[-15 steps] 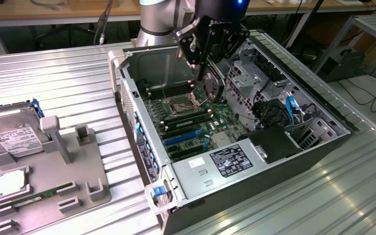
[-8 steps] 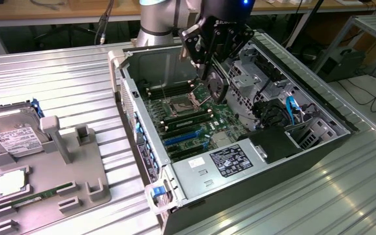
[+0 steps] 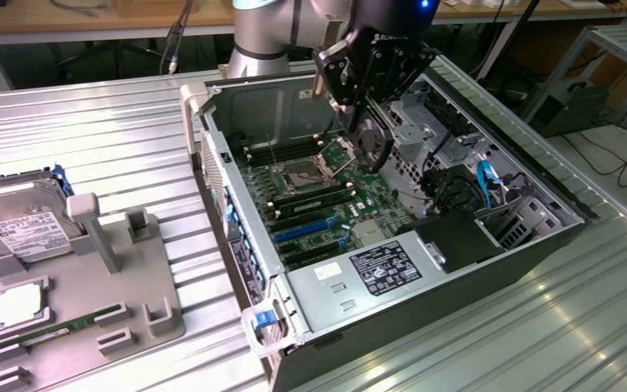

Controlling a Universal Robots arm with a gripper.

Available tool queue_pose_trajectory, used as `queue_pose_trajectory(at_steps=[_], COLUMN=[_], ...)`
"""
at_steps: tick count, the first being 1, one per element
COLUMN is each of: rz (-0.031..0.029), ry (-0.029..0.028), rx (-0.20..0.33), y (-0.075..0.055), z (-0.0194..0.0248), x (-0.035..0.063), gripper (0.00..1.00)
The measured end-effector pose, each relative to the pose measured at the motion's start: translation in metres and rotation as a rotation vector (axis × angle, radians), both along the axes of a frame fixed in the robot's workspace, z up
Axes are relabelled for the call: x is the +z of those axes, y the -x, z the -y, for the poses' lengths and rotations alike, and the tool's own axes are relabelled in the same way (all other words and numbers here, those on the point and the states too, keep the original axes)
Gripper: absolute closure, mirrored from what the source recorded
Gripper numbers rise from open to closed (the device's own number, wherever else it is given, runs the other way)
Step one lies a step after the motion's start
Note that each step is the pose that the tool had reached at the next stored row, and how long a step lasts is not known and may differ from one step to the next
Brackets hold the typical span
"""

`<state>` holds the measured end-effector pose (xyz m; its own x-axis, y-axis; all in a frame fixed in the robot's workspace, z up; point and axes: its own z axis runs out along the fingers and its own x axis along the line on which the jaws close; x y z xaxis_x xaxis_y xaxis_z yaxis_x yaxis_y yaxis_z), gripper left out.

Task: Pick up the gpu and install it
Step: 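Pick up the gpu and move the gpu toward the slot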

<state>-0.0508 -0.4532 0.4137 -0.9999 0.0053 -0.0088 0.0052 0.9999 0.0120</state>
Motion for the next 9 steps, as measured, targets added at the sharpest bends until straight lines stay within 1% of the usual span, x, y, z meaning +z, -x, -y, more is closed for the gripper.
queue_pose_trajectory(at_steps=[9], rz=[-0.0001], ry=[0.0000], rx=[0.000], y=[-0.0002], z=[0.0000], x=[0.0000], gripper=[0.72])
